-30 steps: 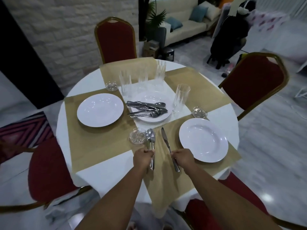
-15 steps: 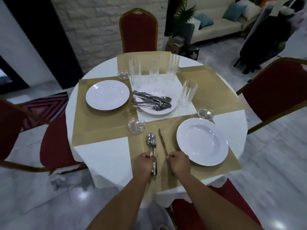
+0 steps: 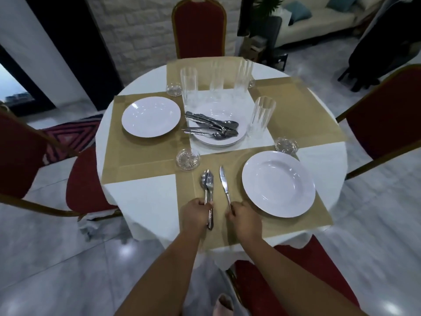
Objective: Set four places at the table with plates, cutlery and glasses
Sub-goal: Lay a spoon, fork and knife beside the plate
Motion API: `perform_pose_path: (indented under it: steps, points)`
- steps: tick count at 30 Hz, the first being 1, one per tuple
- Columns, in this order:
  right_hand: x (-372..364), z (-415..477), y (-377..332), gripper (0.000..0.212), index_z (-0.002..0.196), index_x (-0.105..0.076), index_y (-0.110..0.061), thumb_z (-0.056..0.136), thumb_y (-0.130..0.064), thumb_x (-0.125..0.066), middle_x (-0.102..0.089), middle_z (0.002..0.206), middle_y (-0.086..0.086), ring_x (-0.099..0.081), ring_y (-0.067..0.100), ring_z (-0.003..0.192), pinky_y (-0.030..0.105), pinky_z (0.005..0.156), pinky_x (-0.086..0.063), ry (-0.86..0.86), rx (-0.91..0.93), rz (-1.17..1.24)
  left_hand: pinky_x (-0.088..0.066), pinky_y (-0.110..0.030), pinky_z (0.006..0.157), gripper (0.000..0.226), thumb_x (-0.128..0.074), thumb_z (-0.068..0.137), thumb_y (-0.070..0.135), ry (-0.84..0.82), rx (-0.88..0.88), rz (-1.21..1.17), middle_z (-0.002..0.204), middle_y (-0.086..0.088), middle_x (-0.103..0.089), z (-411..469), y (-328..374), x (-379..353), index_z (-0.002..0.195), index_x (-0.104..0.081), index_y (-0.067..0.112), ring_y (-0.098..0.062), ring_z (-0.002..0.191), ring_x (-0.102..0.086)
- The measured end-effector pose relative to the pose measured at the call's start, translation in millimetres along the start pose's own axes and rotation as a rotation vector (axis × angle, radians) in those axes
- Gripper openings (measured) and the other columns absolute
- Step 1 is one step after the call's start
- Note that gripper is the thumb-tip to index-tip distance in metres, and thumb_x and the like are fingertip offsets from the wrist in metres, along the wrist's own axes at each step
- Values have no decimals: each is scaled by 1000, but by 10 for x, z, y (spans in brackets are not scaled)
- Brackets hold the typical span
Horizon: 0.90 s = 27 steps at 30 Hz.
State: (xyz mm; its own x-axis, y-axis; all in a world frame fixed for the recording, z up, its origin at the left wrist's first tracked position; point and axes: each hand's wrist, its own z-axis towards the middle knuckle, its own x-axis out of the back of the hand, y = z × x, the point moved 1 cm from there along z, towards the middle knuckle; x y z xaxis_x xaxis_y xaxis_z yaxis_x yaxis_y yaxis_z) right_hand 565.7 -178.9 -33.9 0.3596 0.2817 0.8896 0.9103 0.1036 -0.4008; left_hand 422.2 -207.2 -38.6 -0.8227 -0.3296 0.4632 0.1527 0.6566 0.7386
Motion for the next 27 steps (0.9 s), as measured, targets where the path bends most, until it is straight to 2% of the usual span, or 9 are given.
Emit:
perform_pose_path:
  steps: [3,6,13,20,23,27]
  points:
    - [-45,-83,41,33,126,-61,-23,97,-26,-46,-62,110,5,-63,25,95,32,78,-49,44,75,-120,-48,-26,67,13,-70,82,35,-19,5,-25,75,5,-70,6,-11,3,82,-70,22,-15,73,-65]
    - [-45,-78,24,41,137,-54,-23,97,-18,-45,-61,114,7,-63,27,99,32,83,-50,20,91,-190,-48,-27,71,11,-71,82,32,-39,1,-54,76,4,-70,29,-25,2,80,-69,22,-16,75,-66]
    - [-38,-21,24,45,141,-50,-24,99,-12,-41,-61,118,7,-62,25,106,32,85,-49,37,-14,-175,-46,-24,62,12,-73,82,28,-49,13,-110,75,3,-69,57,-63,2,82,-70,16,-13,68,-63]
    - [9,-60,160,44,143,-47,-27,100,-15,-43,-59,125,7,-60,25,112,34,89,-50,79,-68,-197,-54,-33,75,12,-75,78,36,-36,-6,-73,75,4,-71,106,-105,-6,75,-68,26,-17,74,-68]
    - [14,-70,186,44,143,-48,-27,101,-15,-43,-59,127,6,-61,25,112,34,89,-50,81,-58,-206,-54,-34,75,14,-74,78,37,-33,-7,-68,75,4,-70,108,-107,-5,73,-67,26,-18,75,-68]
    - [12,-73,220,48,147,-42,-29,101,-15,-42,-54,134,6,-56,26,120,35,96,-47,53,-48,-227,-51,-31,75,15,-73,78,38,-38,-9,-51,75,4,-70,101,-116,-9,75,-68,24,-17,77,-67]
